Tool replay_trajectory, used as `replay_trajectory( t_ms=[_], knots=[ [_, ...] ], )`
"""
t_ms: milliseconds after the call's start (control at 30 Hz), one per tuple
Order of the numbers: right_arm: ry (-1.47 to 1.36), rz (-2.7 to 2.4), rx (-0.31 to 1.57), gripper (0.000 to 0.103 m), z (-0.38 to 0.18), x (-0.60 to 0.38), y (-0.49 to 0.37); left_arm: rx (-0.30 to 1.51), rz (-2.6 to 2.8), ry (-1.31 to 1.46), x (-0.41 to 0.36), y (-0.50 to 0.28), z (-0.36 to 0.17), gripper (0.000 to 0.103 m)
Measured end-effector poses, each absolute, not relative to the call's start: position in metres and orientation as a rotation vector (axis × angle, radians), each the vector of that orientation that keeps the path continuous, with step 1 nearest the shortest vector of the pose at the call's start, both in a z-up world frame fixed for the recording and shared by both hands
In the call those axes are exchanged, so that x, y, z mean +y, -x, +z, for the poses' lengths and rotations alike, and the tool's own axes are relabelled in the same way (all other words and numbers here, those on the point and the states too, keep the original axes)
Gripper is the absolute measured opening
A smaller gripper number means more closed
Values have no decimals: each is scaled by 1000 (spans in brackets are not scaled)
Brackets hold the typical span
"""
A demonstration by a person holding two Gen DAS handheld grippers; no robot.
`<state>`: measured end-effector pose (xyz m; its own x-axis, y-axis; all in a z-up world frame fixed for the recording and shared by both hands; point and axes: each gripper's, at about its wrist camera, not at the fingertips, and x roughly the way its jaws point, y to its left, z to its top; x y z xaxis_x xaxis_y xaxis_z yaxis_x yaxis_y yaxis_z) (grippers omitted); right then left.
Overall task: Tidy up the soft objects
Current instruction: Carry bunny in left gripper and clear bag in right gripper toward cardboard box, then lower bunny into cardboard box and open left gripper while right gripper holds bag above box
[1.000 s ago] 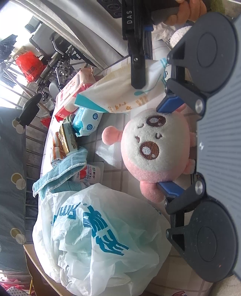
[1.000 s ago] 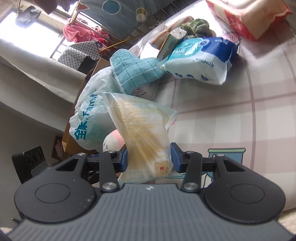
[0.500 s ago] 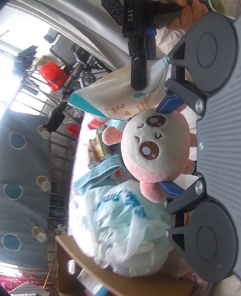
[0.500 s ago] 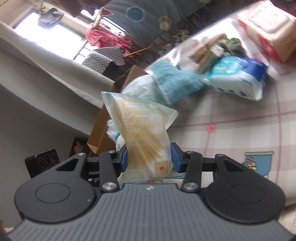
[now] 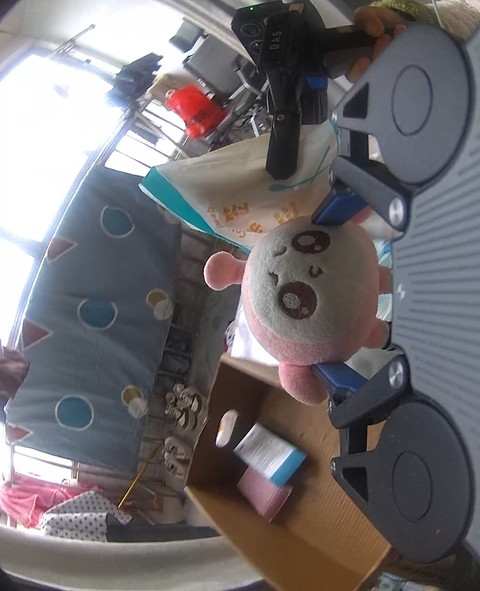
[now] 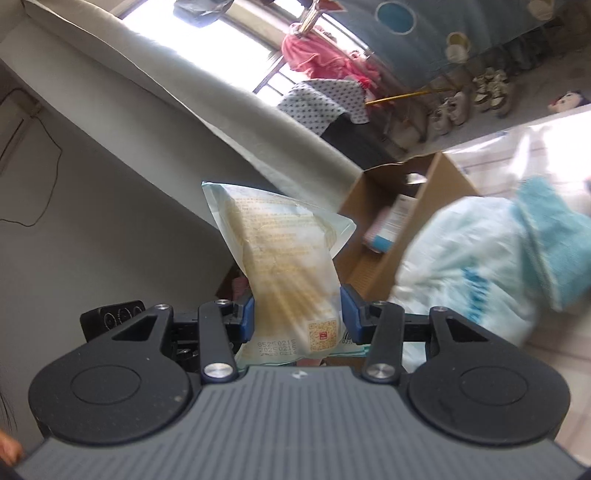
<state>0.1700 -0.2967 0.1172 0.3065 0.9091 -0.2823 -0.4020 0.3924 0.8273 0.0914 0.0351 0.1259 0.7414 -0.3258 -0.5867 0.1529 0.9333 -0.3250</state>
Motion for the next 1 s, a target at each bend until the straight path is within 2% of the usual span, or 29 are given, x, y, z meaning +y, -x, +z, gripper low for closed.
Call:
replay_trajectory(
  t_ms=[267,533,733,1000],
  knots=[
    [-735,945,937,45,126,-218,-272,748,-210,244,87,-195,120,80],
    [-725,831,965,45,92,-194,-356,821,-181,152,97,-287,73,80],
    [-731,797,971,45,66,-207,-381,969,-156,89,94,-352,18,80],
    [-720,793,988,46,45,-212,-394,1114,-162,159,97,-387,-31,84]
  ],
)
